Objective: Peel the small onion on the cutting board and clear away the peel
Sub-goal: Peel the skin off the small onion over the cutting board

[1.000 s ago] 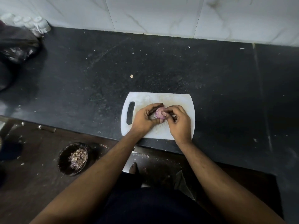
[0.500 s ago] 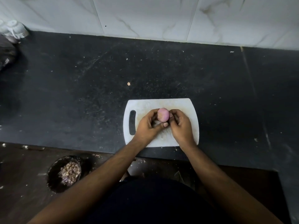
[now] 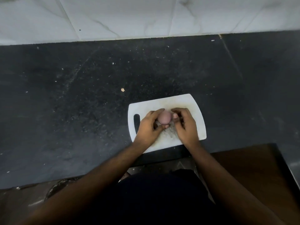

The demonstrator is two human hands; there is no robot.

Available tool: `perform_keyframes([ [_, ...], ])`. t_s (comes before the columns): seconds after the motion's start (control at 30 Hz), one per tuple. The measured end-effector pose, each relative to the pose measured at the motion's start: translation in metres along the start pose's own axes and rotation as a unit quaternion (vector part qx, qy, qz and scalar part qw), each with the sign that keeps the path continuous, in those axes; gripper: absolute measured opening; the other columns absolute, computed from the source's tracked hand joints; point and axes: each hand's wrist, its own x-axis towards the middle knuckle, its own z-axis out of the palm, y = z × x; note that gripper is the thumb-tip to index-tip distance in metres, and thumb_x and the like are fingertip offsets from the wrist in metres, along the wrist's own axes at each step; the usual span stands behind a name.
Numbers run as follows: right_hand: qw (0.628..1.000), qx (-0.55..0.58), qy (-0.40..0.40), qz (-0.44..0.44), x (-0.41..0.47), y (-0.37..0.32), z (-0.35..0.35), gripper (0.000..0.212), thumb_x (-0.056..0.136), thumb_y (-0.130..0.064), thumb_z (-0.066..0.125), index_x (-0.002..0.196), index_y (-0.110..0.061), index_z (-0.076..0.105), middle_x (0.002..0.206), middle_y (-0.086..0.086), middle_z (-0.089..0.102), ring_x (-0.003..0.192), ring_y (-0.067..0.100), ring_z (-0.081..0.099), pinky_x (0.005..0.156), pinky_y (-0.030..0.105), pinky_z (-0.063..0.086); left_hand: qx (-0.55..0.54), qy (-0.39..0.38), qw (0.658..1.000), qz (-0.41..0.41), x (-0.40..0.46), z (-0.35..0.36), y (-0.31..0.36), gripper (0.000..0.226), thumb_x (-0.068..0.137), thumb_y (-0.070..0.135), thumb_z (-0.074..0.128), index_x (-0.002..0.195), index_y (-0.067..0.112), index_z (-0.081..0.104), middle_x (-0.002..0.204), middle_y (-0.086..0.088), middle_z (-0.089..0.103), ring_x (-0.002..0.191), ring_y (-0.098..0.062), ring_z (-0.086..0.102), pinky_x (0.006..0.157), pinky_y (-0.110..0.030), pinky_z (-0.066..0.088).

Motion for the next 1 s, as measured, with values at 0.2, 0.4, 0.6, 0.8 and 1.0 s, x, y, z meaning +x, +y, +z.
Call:
perform_keyframes([
  [0.2,0.999,0.009,-0.043,0.001,-0.002,0.002,0.000,0.021,0.100,-0.022,0.064,0.121,-0.017,0.068,0.113,-0.008,0.071,0.105,0.004,0.067,0.089,0.023,0.055,-0.039,0.015,0.999,-0.032,0.000,-0.002,0.002,0.057,0.088,0.022,0.083,0.140,0.017,0.059,0.111,0.009,0.070,0.094,0.005,0.065,0.086,-0.009,0.049],
  [0.4,0.997,-0.039,-0.068,0.004,0.005,0.009,-0.001,0.016,0.103,-0.025,0.055,0.099,-0.019,0.070,0.092,-0.007,0.068,0.087,0.009,0.065,0.080,0.041,0.056,-0.039,0.057,0.995,-0.069,0.003,0.001,0.010,0.021,0.100,0.035,0.068,0.111,0.018,0.074,0.093,0.004,0.079,0.087,-0.012,0.073,0.080,-0.027,0.058],
  [0.6,0.991,0.065,-0.114,0.012,0.008,0.010,-0.012,0.028,0.104,-0.011,0.050,0.124,-0.022,0.067,0.116,-0.013,0.072,0.112,0.006,0.067,0.098,0.036,0.055,-0.072,0.127,0.976,-0.159,0.008,0.014,0.023,0.042,0.094,0.044,0.074,0.075,0.008,0.065,0.058,-0.001,0.066,0.047,-0.008,0.057,0.050,-0.022,0.046],
  [0.8,0.989,0.071,-0.128,-0.030,0.013,0.017,-0.019,0.029,0.100,-0.025,0.065,0.128,-0.018,0.066,0.118,-0.009,0.071,0.111,0.003,0.066,0.095,0.029,0.055,-0.124,0.108,0.975,-0.149,0.001,0.016,0.021,0.037,0.097,0.033,0.073,0.082,0.000,0.066,0.060,-0.013,0.070,0.050,-0.022,0.066,0.052,-0.032,0.055],
  [1.0,0.989,0.089,-0.115,-0.014,0.012,0.020,-0.021,0.030,0.097,-0.018,0.069,0.127,-0.016,0.065,0.114,-0.009,0.074,0.103,0.000,0.070,0.092,0.026,0.058,0.010,0.078,0.995,-0.060,-0.005,0.013,0.013,0.023,0.099,0.026,0.069,0.118,0.013,0.071,0.103,0.000,0.073,0.088,-0.012,0.070,0.082,-0.023,0.054],
])
